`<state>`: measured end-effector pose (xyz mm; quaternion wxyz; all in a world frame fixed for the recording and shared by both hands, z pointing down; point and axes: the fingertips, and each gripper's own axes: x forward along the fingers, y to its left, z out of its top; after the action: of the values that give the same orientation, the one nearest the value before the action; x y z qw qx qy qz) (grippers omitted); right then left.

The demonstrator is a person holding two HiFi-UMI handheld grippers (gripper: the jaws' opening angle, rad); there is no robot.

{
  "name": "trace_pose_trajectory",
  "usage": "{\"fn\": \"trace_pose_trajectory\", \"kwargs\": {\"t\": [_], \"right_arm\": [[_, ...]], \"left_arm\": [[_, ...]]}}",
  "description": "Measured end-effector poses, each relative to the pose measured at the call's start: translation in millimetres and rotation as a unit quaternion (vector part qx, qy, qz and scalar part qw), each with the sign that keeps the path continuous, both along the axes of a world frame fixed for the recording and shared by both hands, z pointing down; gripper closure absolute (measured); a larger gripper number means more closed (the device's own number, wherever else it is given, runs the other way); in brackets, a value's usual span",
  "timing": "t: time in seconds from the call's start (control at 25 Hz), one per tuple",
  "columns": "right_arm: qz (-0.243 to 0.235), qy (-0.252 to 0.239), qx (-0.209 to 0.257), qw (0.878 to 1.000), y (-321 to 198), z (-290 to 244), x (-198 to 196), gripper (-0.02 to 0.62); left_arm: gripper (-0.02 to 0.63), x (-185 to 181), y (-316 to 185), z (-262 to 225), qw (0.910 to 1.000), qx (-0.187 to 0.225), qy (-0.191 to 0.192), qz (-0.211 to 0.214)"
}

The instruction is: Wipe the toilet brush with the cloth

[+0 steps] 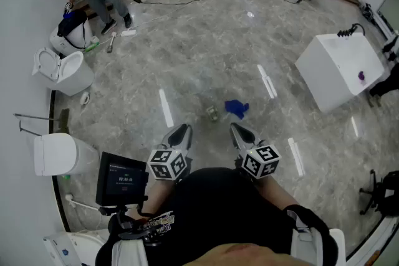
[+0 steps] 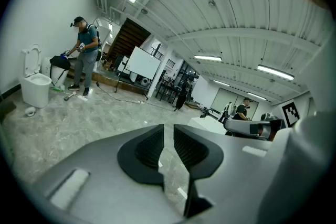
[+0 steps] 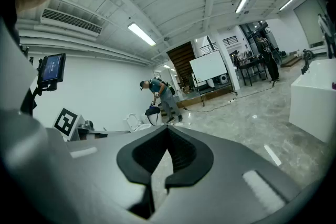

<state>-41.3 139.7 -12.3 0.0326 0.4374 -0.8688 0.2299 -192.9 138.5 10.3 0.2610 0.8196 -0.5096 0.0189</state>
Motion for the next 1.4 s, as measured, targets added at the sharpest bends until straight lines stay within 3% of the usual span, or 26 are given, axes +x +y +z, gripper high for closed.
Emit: {"fn": "trace_pose_trajectory", "kwargs": {"t": [1.0, 1.4], "right_arm": [[-0.009, -0.008, 0.020, 1.000, 3.3, -6.8, -3.7, 0.594], [-0.017, -0.006, 0.004, 1.000, 7.7, -1.3, -5.9, 0.594]], "left_arm": [[0.546, -0.4, -0.7, 2.6, 1.0000, -0.004, 0.003, 0.001], [0.546, 3.0, 4.5, 7.2, 0.9999, -0.013, 0.010, 0.004]]}}
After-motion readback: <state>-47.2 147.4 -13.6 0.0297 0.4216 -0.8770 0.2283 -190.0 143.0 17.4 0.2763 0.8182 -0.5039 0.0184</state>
